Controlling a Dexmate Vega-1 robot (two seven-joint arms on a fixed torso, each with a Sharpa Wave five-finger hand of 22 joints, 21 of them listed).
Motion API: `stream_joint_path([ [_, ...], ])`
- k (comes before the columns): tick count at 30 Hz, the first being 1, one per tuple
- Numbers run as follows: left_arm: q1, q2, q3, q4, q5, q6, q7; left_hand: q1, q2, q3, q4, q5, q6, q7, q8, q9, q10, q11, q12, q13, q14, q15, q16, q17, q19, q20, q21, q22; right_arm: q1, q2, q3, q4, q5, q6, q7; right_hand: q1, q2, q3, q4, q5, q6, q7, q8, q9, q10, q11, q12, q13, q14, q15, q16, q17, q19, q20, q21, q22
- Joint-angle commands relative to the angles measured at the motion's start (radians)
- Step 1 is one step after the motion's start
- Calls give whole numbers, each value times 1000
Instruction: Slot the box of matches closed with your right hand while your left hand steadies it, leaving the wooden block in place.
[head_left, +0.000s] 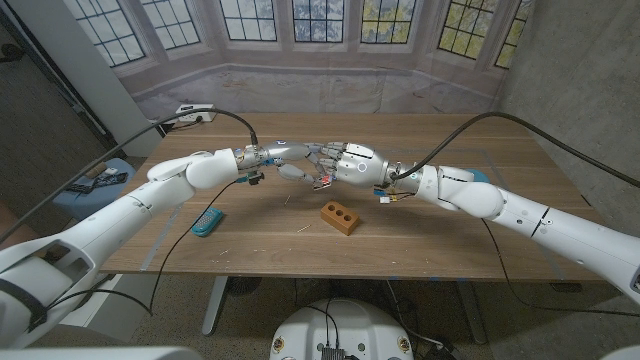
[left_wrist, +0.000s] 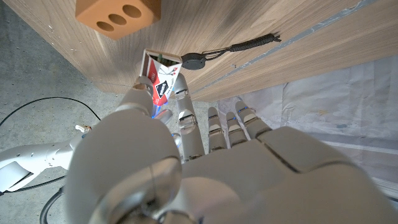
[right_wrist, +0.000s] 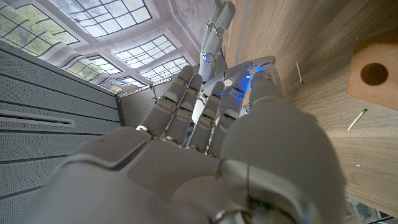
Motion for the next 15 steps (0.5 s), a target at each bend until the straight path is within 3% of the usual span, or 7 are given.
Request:
stream_joint_path([
  [1,-12,-10,8,18,0,-9,-1,7,14,4,-4,-3,4,-2,5,5,5,3,-2,3,5,4,0,1,6,5,2,4,-4,4,7,-7,-4,-13,33,-1,-15,-4,3,6,-21,-4,-9,3,-13,3,0,2,-8,-153,-8,1,-7,-78,-1,3],
  [15,-18,-14,12,30,2,-15,4,8,14,4,-4,-3,2,-1,4,6,5,6,-3,3,7,8,0,1,3,11,1,4,-10,8,9,-17,-4,-21,72,-30,-36,-14,13,15,-97,-33,-33,1,-48,19,-2,2,-29,-142,-18,-1,-20,-55,-4,3],
])
